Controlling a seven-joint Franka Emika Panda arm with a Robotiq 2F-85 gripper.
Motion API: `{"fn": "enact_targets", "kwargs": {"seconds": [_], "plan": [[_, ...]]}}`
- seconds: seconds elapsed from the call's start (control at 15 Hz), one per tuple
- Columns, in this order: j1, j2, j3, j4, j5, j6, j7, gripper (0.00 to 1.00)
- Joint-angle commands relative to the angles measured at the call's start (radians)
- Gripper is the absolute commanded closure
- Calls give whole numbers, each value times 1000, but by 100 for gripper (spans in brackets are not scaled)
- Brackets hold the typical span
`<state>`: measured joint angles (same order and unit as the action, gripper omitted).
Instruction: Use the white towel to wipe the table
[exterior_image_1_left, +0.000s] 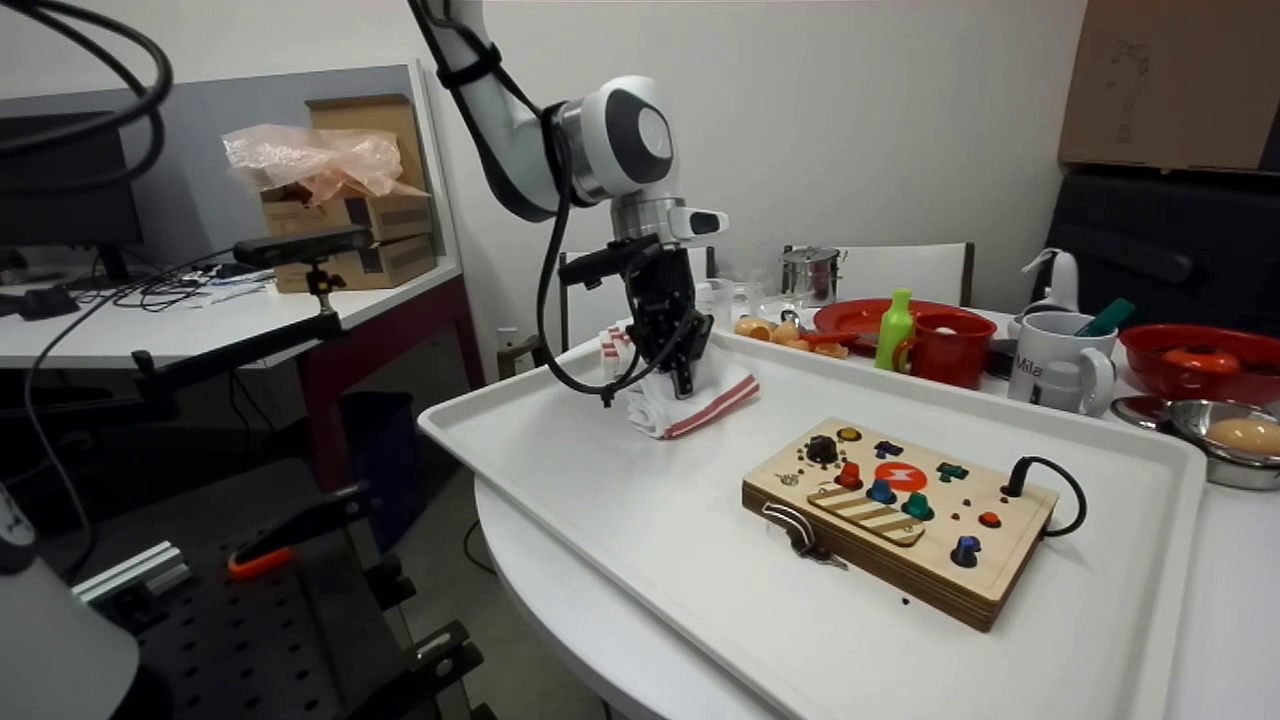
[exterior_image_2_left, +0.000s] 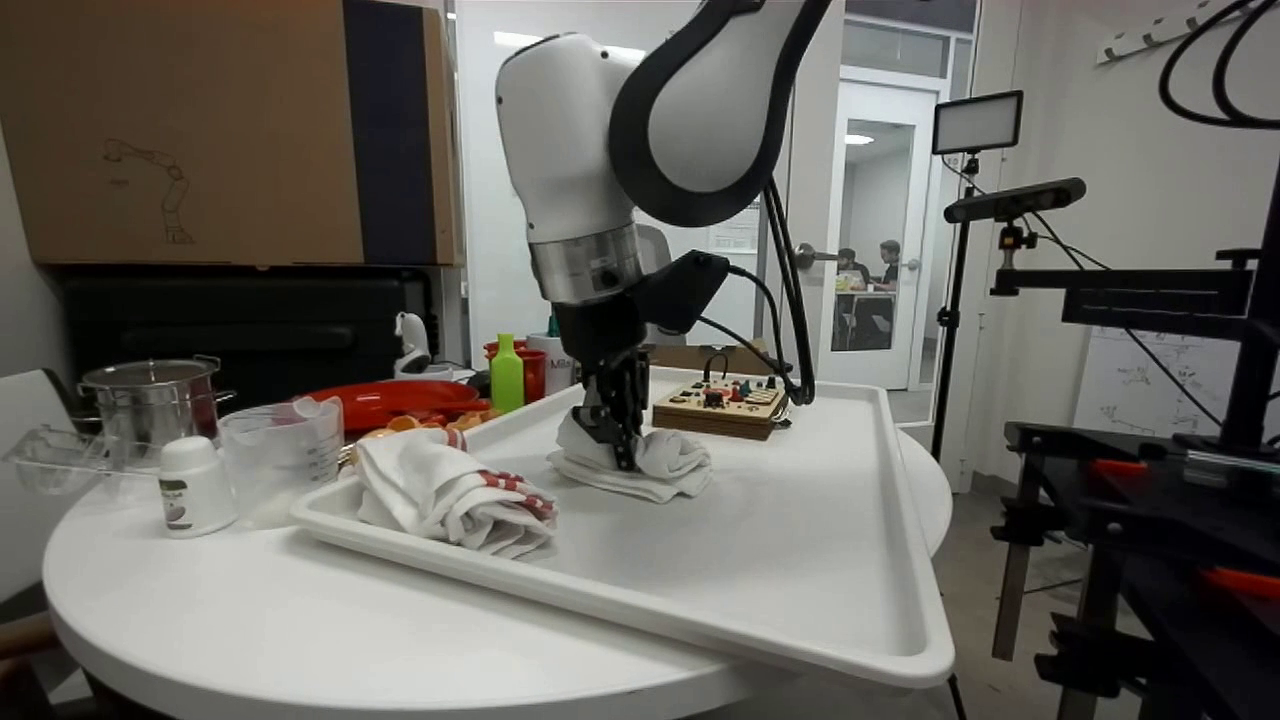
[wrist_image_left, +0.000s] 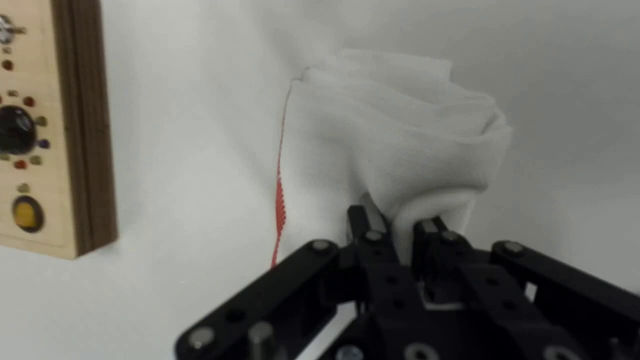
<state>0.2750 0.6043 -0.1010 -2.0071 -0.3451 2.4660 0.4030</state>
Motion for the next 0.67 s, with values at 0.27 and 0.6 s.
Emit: {"fn": "enact_targets", "kwargs": {"seconds": [0.27,0.6], "plan": [[85,-66,92,-94,-13,11,-51,97],[77,-77,76,-143,-18,6,-37,97]]}}
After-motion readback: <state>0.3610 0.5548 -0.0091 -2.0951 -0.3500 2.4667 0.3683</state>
